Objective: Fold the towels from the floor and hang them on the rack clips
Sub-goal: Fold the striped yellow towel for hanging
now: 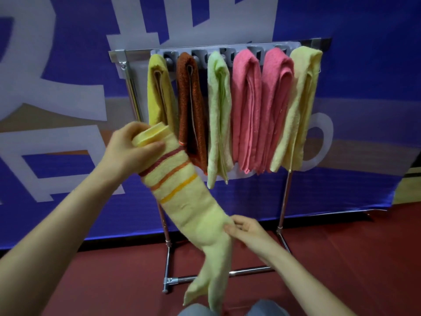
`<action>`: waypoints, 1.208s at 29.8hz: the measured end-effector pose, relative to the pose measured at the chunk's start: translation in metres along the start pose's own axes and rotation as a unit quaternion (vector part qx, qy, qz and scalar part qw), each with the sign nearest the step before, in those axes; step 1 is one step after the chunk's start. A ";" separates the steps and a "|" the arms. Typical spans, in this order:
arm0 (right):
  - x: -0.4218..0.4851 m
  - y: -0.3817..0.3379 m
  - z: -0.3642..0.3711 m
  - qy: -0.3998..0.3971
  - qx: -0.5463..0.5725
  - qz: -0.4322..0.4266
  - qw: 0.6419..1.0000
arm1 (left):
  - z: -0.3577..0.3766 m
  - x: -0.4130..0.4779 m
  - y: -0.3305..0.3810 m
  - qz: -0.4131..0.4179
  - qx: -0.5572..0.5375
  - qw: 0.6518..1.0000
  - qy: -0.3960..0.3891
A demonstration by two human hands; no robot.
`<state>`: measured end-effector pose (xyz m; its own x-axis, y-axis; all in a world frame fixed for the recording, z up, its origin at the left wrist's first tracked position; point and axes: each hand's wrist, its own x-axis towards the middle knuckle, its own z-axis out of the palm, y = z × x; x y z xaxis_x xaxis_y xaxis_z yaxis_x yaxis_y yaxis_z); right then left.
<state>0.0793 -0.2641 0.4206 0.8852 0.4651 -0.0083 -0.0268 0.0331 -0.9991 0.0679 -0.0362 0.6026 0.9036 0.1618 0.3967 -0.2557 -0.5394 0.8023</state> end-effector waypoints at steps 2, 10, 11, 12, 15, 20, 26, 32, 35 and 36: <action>-0.002 -0.022 -0.007 -0.012 -0.006 -0.017 1.000 | -0.011 -0.002 -0.028 -0.058 0.044 0.997 0.005; 0.006 -0.102 0.002 -0.093 -0.075 -0.066 0.991 | 0.038 -0.034 -0.058 -0.175 0.051 0.958 -0.223; 0.007 -0.108 0.004 -0.102 -0.081 -0.064 0.989 | 0.050 -0.039 -0.043 -0.146 -0.007 0.956 -0.255; 0.006 -0.115 0.005 -0.111 -0.090 -0.061 0.988 | 0.062 -0.044 -0.027 -0.122 -0.058 0.953 -0.273; 0.001 -0.127 0.001 -0.118 -0.108 -0.056 0.986 | 0.083 -0.048 0.000 -0.096 -0.173 0.943 -0.269; -0.013 -0.136 -0.016 -0.106 -0.104 -0.049 0.988 | 0.092 -0.044 0.009 -0.035 -0.211 0.941 -0.261; -0.024 -0.112 -0.020 -0.091 -0.014 0.011 0.996 | 0.094 -0.037 0.034 -0.005 -0.238 0.945 -0.223; -0.026 -0.078 -0.021 -0.090 0.037 0.017 0.995 | 0.064 -0.025 0.029 -0.045 -0.257 0.952 -0.157; -0.021 -0.094 -0.016 -0.076 0.084 -0.029 0.993 | 0.049 -0.030 0.004 -0.100 -0.257 0.945 -0.175; -0.020 -0.102 -0.014 -0.073 0.092 -0.044 0.992 | 0.047 -0.034 -0.002 -0.105 -0.249 0.944 -0.188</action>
<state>0.0711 -0.2889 0.5224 0.8119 0.5755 0.0984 -0.0481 0.2339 -0.9711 0.0538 -0.0796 0.5670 0.9867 -0.1327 0.0936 -0.1019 -0.0574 0.9931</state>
